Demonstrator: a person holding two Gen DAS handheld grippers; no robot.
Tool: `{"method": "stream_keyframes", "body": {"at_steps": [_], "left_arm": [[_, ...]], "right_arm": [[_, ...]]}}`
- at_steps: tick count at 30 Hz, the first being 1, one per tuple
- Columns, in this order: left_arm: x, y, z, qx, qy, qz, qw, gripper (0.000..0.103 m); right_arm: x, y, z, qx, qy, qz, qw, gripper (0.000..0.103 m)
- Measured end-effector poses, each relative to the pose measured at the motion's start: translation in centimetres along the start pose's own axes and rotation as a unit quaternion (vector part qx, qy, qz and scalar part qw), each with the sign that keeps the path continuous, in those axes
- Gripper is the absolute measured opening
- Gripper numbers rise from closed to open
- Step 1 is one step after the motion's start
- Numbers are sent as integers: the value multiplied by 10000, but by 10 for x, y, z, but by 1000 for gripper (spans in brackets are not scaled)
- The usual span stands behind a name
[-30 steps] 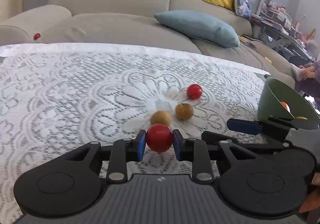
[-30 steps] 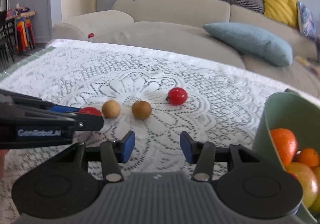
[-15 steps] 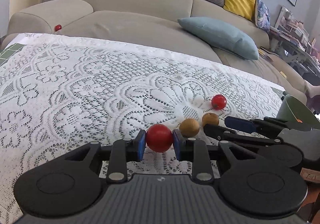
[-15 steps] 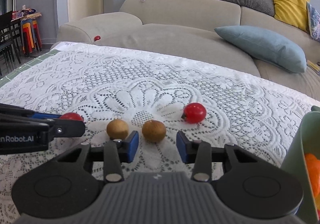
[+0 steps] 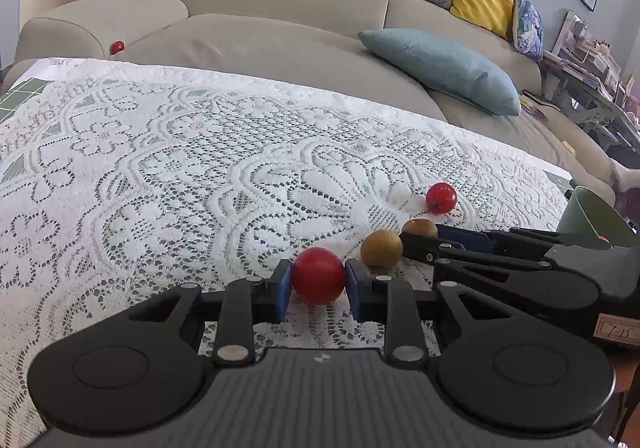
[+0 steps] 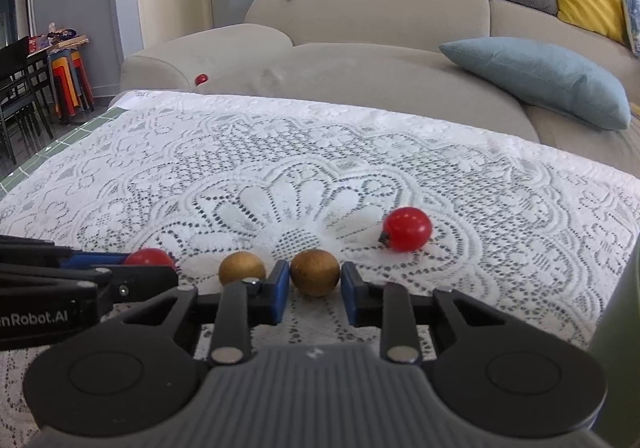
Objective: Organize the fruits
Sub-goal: 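Grasp a brown round fruit with the right tool while the left tool holds the tomato, then carry the tomato and brown fruit over the green colander with both tools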
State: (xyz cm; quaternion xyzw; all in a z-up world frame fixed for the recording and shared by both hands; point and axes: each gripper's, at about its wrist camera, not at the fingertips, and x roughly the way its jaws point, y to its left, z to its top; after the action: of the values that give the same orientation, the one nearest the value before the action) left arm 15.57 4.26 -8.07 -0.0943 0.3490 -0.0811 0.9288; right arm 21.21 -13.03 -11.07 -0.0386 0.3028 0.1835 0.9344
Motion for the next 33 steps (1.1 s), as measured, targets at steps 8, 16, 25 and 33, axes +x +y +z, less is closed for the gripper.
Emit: {"method": "stream_keyframes", "body": {"at_steps": [8,16,25,33], "left_arm": [[-6,0,-2,28,-29,1,10000,31],[-22,-15,-2,151,-35,45,9999,31],[-49,-55,5,364,-273,74,9989,31],[-56,-109,20,581,-421,-235,9971,31]], "right_arm": [[-19,12,-1,-180,-65,-48,9998,24],[-69,25,0,-650,-247,-408,9967,24],[-124,9,-5,-487,-651,-477,9955,24],[-159,-30,0,-261,-826,-825,9928,24]]}}
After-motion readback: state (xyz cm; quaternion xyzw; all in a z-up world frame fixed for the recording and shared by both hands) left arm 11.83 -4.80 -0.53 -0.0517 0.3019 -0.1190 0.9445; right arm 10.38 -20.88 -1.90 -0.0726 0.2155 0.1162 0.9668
